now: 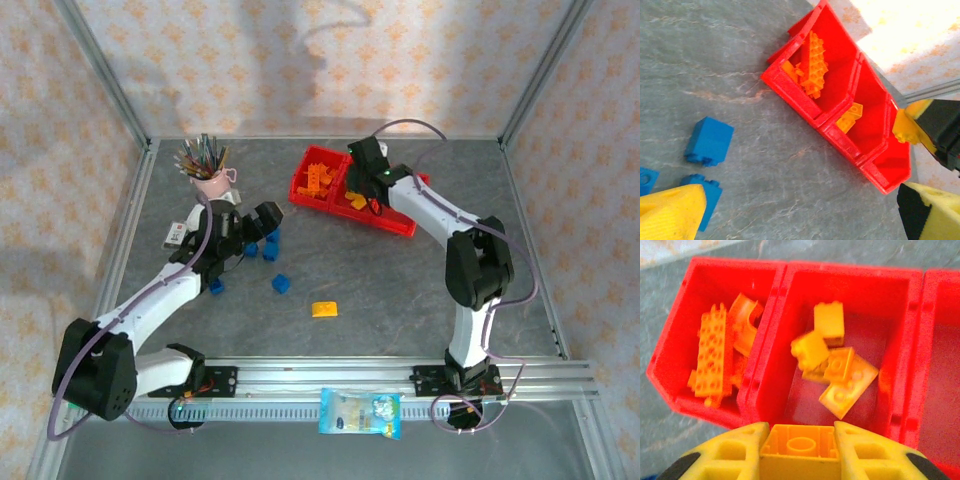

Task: Sort the legos into containers by color
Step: Place the lego in the container.

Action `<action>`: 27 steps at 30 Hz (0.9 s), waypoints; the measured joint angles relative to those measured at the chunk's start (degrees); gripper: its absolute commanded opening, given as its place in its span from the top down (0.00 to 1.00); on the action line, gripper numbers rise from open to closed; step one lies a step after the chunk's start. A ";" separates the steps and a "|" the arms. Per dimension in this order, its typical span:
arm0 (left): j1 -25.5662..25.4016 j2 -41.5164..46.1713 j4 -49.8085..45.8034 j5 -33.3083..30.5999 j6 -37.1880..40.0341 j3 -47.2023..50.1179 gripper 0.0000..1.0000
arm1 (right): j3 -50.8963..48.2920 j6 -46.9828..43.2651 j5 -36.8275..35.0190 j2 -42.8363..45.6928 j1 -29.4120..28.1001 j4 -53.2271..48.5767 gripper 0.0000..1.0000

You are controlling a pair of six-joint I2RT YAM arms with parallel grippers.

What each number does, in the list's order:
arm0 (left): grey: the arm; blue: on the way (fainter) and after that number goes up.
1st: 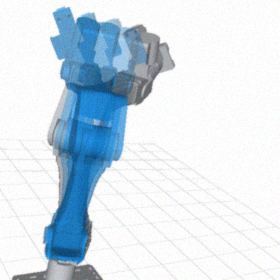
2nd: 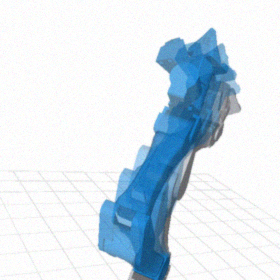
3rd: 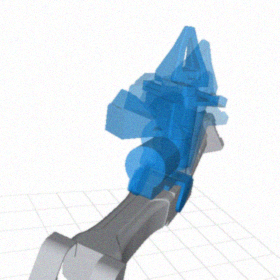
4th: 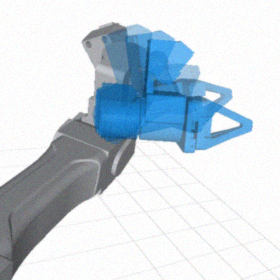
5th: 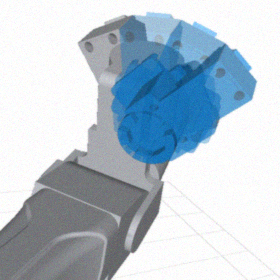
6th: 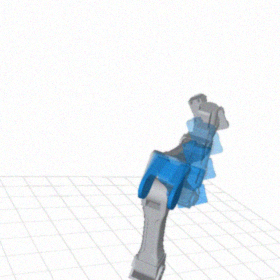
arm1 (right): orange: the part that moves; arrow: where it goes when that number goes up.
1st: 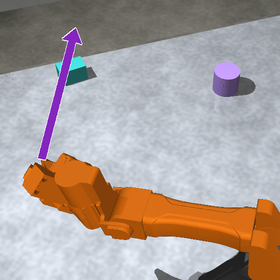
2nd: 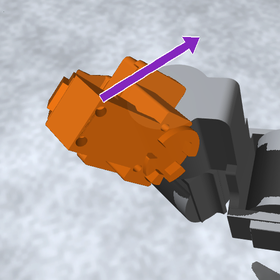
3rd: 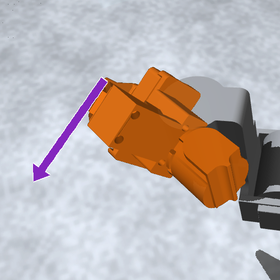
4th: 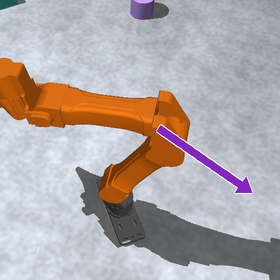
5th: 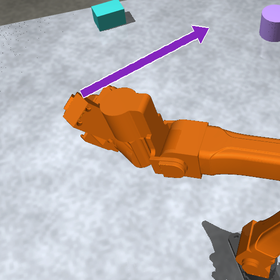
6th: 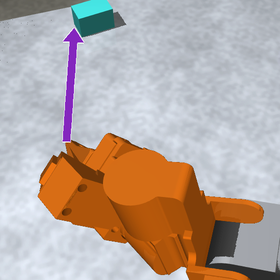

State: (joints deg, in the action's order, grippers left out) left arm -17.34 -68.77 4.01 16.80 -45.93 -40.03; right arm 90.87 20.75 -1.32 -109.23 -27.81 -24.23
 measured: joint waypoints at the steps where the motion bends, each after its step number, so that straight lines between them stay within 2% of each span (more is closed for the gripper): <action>1: -0.22 -0.92 0.44 0.28 0.00 -0.52 0.01 | 0.46 -0.11 -0.02 -0.55 0.46 0.09 0.76; 11: -2.19 -7.87 3.23 1.03 -0.04 -4.20 0.01 | 8.46 -1.92 -0.61 -9.09 3.06 -0.15 0.75; 13: -2.16 -8.41 3.58 1.03 -0.04 -4.31 0.01 | 11.04 -2.12 -1.53 -11.47 3.58 -0.70 0.65; 19: -2.16 -8.74 3.58 1.01 -0.02 -4.68 0.01 | 17.94 -3.08 -2.10 -16.48 4.68 -2.45 0.46; 27: -2.19 -7.34 3.28 0.83 -0.02 -4.94 0.01 | 15.41 -4.57 -1.46 -13.94 3.93 -2.80 0.39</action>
State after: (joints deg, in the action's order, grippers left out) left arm -19.53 -76.12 7.29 17.63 -45.95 -44.97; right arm 106.28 16.19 -2.79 -123.17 -23.88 -27.03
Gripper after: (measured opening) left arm 0.992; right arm 0.596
